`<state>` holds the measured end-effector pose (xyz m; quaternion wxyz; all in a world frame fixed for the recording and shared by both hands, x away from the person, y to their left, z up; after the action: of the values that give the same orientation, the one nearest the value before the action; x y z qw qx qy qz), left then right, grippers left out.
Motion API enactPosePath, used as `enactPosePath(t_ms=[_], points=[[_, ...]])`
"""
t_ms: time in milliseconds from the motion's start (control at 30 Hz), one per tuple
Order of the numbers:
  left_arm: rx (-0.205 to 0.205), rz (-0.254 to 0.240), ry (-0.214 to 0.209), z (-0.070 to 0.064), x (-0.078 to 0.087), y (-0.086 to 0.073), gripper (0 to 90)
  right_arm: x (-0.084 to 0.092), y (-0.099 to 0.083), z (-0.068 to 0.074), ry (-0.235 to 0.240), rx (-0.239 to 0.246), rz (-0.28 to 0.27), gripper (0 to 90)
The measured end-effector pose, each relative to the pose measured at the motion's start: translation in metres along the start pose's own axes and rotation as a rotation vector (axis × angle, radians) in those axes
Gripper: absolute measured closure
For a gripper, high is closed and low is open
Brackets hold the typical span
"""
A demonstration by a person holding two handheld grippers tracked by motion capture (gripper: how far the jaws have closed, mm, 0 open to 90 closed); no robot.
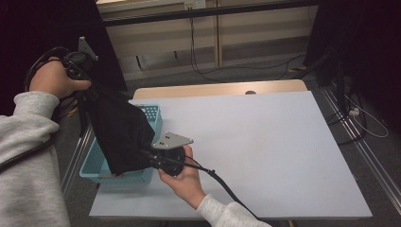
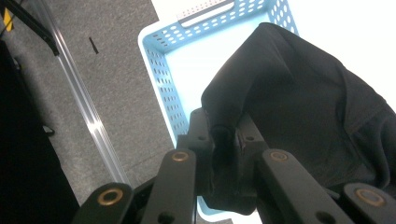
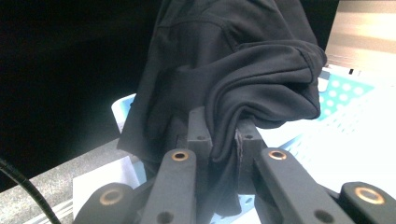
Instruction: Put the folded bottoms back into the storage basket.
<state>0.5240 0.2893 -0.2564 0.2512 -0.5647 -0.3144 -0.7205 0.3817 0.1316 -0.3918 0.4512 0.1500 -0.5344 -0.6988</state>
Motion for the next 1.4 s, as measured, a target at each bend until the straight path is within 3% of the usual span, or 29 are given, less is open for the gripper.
enactPosePath(t_ms=[167,700,1400], points=[[0.002,-0.012,0.003,0.003,-0.005,0.001,81.0,-0.002,0.000,0.004,-0.004,0.019,-0.010,81.1],[-0.004,-0.028,-0.003,0.009,-0.015,0.002,80.9,-0.015,-0.007,0.008,0.002,0.007,0.005,81.1],[0.021,-0.056,-0.005,0.022,-0.031,-0.001,80.8,-0.030,-0.014,0.015,-0.019,0.025,0.009,80.3]])
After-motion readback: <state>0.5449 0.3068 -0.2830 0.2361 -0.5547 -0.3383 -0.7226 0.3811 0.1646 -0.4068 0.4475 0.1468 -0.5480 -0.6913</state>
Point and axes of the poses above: each handheld gripper's, and its own axes: x roughly backward along the jaws, y roughly out of its top, z roughly to its left, the point moved 9 cm from there along -x, roughly forward along the jaws, and after that the axes turned 14 degrees about -x, right-handed, at the moved point
